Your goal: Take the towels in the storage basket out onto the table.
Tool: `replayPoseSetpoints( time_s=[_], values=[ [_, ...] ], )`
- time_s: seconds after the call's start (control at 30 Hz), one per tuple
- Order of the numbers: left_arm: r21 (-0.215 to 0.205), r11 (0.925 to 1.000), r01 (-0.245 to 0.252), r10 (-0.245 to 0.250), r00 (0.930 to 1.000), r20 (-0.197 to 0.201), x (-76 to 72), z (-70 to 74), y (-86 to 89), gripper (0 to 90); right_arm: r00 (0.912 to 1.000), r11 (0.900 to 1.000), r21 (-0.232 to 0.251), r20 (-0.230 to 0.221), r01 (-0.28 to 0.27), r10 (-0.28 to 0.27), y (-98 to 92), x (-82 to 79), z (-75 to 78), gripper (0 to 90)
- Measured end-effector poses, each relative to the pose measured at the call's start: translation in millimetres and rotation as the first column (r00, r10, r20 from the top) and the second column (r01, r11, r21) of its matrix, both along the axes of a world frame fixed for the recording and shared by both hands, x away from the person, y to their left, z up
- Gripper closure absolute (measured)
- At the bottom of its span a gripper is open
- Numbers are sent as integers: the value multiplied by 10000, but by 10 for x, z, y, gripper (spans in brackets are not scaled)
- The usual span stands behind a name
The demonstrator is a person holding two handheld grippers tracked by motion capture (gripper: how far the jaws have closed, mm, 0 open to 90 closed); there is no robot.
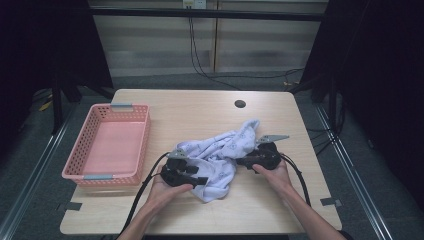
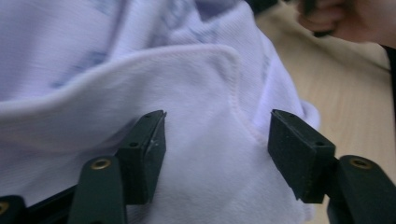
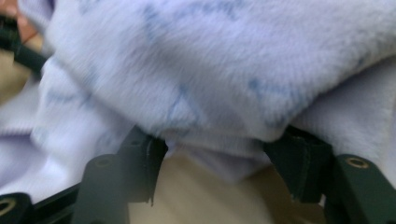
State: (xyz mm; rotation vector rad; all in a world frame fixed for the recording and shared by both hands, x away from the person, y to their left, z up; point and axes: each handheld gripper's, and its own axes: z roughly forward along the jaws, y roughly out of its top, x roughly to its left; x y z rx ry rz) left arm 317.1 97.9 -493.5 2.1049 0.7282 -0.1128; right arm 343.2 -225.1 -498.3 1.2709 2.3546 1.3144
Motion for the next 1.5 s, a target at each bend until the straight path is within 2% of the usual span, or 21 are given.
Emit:
replayPoseSetpoints(
  time_s=[0.1,0.13,0.23,0.3,0.37,0.47,0.53,0.6,0.63,0.7,0.73,0.8,0.83,0.87,0.9,1.0,1.07,1.13,1.3,1.37,1.5],
  values=[
    [601,9974,401,-407,9991,91,-63,-65,-81,373,9998,9998,-96,34,196,-196,69,99,-60,384],
    [904,9953,351,-389,9984,405,-85,-56,-89,407,9997,9996,-113,-24,245,-246,94,120,-92,416],
    [1661,9857,275,-453,9935,1042,-138,-35,-77,710,9991,9988,-236,57,432,-431,121,151,-86,657],
    [1676,9852,360,-492,9959,757,-135,-22,-32,859,9984,9985,-177,193,526,-522,88,168,-38,730],
    [1511,9877,411,-503,9971,577,-140,-18,14,883,9972,9976,1,284,688,-688,27,179,39,747],
    [179,9994,306,-311,9992,269,-173,105,176,887,9939,9952,227,534,955,-966,-126,186,188,747],
    [-962,9950,249,-213,9991,378,-203,273,316,889,9886,9904,499,716,1287,-1321,-295,208,321,746],
    [-1871,9822,151,-30,9979,648,-244,442,440,889,9849,9869,599,780,1499,-1543,-468,242,451,745],
    [-2389,9710,63,110,9974,712,-262,516,502,890,9827,9852,590,830,1611,-1657,-548,259,511,745],
    [-3498,9367,-131,347,9979,554,-273,630,629,891,9722,9778,607,1104,2008,-2065,-690,277,632,744],
    [-3582,9331,-330,604,9960,657,-278,674,673,891,9700,9747,749,1074,2106,-2179,-750,295,678,745],
    [-3618,9310,-488,772,9949,645,-262,678,746,891,9563,9666,291,1414,2545,-2561,-833,327,736,744],
    [-3432,9356,-823,1078,9926,561,-254,642,776,890,9517,9616,138,1399,2741,-2733,-874,360,733,737],
    [-3058,9469,-992,1229,9907,592,-247,587,785,888,9486,9567,58,1281,2909,-2892,-909,392,712,720],
    [-2808,9544,-1009,1185,9919,463,-231,517,787,884,9520,9582,-24,1140,2861,-2840,-932,421,672,682],
    [-2480,9606,-1258,1296,9916,-11,-196,380,762,751,9638,9664,51,723,2569,-2566,-918,406,562,511],
    [-2628,9539,-1450,1499,9887,-16,-172,393,788,623,9636,9678,169,904,2510,-2515,-896,315,560,446],
    [-2573,9517,-1674,1779,9839,181,-163,429,817,581,9668,9709,543,943,2334,-2377,-874,194,583,433],
    [-2065,9702,-1270,1292,9916,-33,-143,292,704,508,9876,9908,660,958,1185,-1245,-650,-199,594,430],
    [-1516,9821,-1117,1129,9936,-5,-132,232,621,498,9949,9950,798,766,599,-660,-536,-334,548,452],
    [-1097,9897,-918,925,9957,5,-90,146,571,498,9987,9937,1017,247,-468,445,-274,-470,362,482]
  ],
)
